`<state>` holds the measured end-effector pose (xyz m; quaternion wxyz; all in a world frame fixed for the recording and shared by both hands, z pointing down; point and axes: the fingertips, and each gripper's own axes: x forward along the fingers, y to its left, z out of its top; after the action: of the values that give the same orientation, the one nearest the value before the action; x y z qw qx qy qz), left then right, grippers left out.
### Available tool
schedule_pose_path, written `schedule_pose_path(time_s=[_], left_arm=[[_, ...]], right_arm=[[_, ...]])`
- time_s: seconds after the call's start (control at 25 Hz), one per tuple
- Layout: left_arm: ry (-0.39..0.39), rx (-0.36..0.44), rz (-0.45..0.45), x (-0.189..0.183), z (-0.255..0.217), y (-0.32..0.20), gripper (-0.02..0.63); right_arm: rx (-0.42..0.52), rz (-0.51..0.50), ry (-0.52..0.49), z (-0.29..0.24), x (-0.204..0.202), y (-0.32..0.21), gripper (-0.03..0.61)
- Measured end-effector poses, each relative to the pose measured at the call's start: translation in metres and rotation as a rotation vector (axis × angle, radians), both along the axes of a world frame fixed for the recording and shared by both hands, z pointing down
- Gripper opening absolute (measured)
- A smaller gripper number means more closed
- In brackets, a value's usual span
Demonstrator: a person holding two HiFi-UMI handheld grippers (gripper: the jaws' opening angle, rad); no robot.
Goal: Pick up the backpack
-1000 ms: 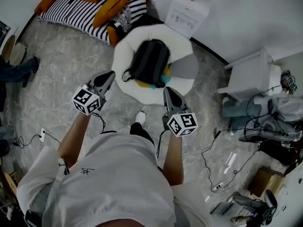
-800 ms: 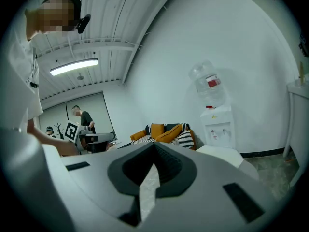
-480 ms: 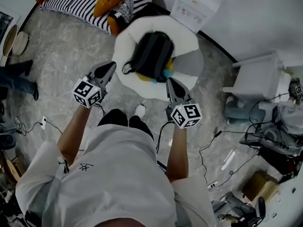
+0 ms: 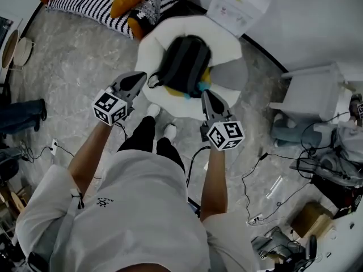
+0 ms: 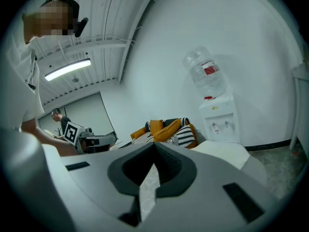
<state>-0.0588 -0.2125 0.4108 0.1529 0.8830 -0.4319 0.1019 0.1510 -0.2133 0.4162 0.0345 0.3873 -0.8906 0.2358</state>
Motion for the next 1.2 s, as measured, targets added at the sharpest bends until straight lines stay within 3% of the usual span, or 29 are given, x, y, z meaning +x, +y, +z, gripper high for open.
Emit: schedule_pose_path(time_s=[0.68,1.2], left_arm=[[0.014,-0.084,0.145,-0.007,0.101,-0.111,0.002],[-0.005,-0.116,0.156,0.003,0.201,-0.173,0.002]], right_arm=[[-0.084,0.138,0.052,0.094,-0.026,-0.077,0.008],[-0.115,0.228,0.068,0.195,-0.007,-0.132,0.008]])
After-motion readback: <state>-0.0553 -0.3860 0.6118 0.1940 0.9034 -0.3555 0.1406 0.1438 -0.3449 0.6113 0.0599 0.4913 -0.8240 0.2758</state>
